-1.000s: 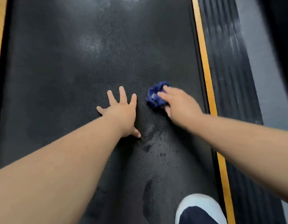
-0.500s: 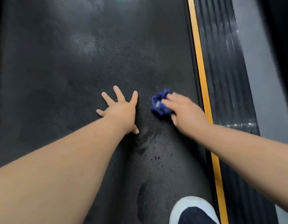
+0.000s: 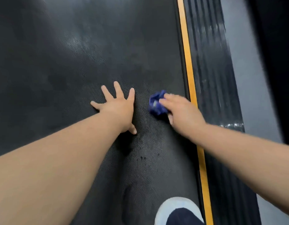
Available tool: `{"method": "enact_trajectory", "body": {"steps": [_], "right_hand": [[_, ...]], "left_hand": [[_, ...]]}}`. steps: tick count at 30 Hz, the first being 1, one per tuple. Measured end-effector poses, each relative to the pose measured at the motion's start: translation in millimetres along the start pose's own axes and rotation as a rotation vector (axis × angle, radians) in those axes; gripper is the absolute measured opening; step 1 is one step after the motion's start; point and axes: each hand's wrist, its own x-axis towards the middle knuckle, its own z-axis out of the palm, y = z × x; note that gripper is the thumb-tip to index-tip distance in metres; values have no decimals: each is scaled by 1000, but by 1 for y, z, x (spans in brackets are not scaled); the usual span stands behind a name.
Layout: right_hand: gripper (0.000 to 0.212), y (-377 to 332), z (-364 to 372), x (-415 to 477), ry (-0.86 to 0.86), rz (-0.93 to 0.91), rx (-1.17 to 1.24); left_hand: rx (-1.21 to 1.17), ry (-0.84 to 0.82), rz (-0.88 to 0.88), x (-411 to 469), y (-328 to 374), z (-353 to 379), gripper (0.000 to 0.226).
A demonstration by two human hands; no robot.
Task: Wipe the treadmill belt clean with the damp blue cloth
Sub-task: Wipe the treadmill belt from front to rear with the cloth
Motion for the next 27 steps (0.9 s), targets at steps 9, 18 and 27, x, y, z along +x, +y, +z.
{"method": "enact_trajectory", "body": {"steps": [9, 18, 27], "right_hand": [[12, 13, -7, 10, -42, 58, -51], [14, 35, -17, 20, 61, 79, -123], [21, 29, -31, 52, -75, 136, -217]], "left_hand": [[-6, -57, -2, -3, 4, -8, 139], [-20, -32, -11, -2, 4, -4, 139], [-5, -10, -7, 5, 9, -8, 128]]}}
